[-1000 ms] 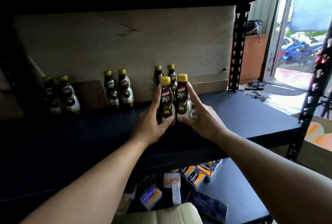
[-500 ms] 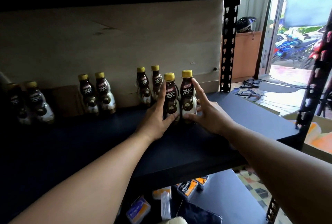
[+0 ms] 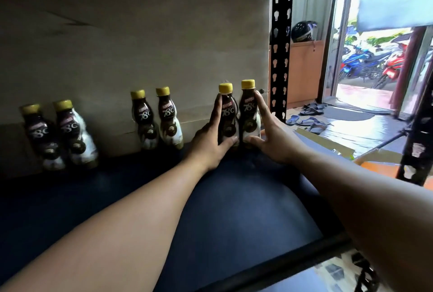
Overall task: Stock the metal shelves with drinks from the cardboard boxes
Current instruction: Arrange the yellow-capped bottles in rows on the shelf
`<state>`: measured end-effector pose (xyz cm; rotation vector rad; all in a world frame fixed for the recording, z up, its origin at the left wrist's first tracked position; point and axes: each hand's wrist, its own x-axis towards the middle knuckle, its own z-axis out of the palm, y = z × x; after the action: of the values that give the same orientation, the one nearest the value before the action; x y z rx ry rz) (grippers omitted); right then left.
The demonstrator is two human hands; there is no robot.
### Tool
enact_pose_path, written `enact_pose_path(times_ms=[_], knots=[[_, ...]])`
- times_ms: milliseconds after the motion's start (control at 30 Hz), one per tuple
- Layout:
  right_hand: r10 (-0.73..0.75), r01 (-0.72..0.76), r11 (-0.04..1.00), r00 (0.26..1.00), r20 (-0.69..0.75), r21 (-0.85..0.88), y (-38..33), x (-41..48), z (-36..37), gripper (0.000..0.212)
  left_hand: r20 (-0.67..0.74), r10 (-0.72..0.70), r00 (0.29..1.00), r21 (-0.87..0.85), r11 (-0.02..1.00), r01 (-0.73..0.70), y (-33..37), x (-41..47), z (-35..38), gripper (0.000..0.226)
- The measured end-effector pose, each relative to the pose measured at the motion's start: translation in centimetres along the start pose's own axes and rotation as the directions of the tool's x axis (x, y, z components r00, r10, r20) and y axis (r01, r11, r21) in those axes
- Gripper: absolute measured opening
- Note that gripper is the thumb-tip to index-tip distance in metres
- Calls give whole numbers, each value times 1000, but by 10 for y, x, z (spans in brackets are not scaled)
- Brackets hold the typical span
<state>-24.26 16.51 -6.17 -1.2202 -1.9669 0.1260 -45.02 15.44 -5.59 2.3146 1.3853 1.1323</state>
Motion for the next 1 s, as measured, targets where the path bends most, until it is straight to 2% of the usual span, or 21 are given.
enact_pose_path(times_ms=[267,400,600,733,1000], knots=[[11,-10,998,1000,20,-69,35,36,-3,117,-29,18,999,-39,999,-20,-20,51,24,105],[84,-82,993,996,22,-82,48,44,0,113,-35,33,999,-77,996,-35,-26,66,30,104],[102,-101,994,995,17,-41,50,42,2,108,-91,54,994,-89,994,-62,-32,67,40,108],[96,-96,995,995,-2,-7,49,41,1,114,-77,62,995,-104,992,-70,-32,65,39,114],[147,-147,984,989,7,102,57,41,0,109,-93,111,989,-106,987,-121,-35,65,39,112]])
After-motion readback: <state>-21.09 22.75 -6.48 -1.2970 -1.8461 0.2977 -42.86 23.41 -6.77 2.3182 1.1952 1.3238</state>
